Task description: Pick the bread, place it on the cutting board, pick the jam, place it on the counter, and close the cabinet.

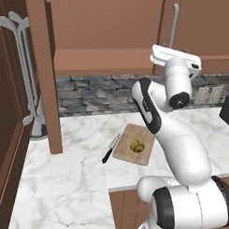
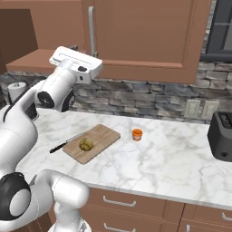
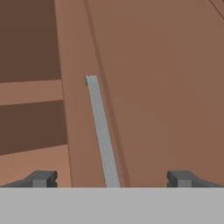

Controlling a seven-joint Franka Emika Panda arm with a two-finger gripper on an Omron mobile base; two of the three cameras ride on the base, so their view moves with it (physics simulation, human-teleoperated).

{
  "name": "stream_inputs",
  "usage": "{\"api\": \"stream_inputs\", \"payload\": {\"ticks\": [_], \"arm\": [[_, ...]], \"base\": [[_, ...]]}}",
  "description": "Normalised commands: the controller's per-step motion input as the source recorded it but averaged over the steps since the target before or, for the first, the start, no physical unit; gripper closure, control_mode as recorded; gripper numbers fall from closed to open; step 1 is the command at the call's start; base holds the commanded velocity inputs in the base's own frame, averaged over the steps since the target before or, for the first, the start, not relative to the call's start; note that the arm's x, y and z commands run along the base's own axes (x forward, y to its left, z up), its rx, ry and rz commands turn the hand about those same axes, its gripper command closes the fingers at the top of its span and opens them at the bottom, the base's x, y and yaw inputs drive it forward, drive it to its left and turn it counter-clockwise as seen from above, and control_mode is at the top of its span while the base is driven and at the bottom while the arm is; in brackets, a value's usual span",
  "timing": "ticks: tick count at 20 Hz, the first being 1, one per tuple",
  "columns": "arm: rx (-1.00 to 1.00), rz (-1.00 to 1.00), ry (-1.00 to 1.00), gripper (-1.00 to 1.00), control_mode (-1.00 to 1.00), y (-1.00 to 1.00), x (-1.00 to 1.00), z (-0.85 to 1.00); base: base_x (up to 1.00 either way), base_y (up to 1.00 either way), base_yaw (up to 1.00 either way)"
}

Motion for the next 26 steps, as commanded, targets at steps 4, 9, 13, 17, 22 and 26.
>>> {"api": "stream_inputs", "payload": {"ticks": [4, 9, 13, 17, 22, 26], "arm": [[-0.02, 0.0, 0.06, -1.0, -1.0, 0.14, -0.28, 0.0], [-0.02, 0.0, 0.07, -1.0, -1.0, 0.17, -0.31, 0.01], [-0.02, 0.0, 0.08, -1.0, -1.0, 0.2, -0.34, 0.05], [-0.02, 0.0, 0.06, -1.0, -1.0, 0.21, -0.41, 0.06], [-0.02, 0.0, 0.04, -1.0, -1.0, 0.2, -0.4, 0.01], [-0.02, 0.0, 0.03, -1.0, -1.0, 0.19, -0.39, 0.0]], "base": [[0.0, 0.0, 0.0], [0.0, 0.0, 0.0], [0.0, 0.0, 0.0], [0.0, 0.0, 0.0], [0.0, 0.0, 0.0], [0.0, 0.0, 0.0]]}}
